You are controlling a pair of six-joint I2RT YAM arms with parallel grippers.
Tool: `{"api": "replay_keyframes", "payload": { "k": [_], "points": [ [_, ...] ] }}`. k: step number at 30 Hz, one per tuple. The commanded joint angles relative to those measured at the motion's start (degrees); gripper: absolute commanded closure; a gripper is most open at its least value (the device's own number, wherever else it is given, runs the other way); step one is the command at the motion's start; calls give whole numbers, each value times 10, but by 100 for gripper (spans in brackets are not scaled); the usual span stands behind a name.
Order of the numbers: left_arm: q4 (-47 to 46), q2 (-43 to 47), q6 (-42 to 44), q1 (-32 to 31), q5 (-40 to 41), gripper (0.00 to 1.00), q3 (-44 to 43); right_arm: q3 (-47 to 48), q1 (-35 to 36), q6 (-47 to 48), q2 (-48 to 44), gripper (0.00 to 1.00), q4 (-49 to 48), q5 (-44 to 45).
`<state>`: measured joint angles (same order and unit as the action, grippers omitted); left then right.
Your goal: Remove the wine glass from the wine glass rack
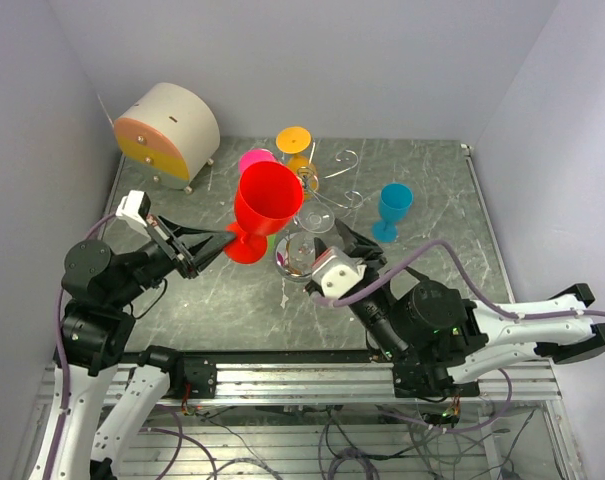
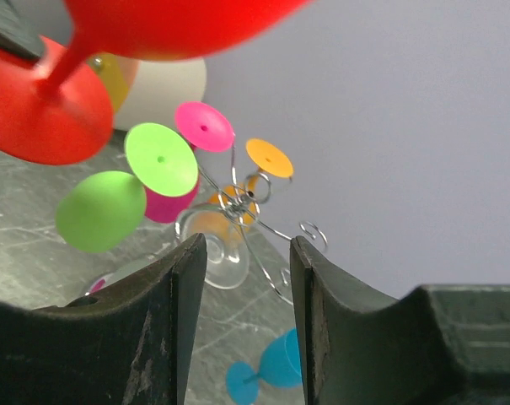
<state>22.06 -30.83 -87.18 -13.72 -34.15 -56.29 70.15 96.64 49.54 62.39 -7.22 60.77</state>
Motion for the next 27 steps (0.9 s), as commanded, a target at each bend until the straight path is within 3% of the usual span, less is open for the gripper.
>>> {"api": "replay_keyframes", "payload": {
  "k": [1,6,14,16,19,21,24,27],
  "points": [
    [-31,21,51,0,37,93,-5,39,-32,-17,7,54,-6,47],
    [-7,44,79,0,65,93,-14,159,-202,-179,67,56,168,-50],
    [82,53,159,0,109,93,-51,386,-372,-349,169,61,339,-171],
    [114,49,189,0,126,93,-63,464,-403,-423,197,73,423,-226],
    [162,39,242,0,151,93,-86,602,-432,-494,255,100,564,-340],
    [185,32,271,0,165,93,-99,665,-436,-527,271,100,629,-415],
    [202,21,305,0,171,93,-113,648,-436,-567,250,100,656,-543],
    [208,9,330,0,168,93,-126,579,-436,-602,207,76,634,-666]
  ]
}}
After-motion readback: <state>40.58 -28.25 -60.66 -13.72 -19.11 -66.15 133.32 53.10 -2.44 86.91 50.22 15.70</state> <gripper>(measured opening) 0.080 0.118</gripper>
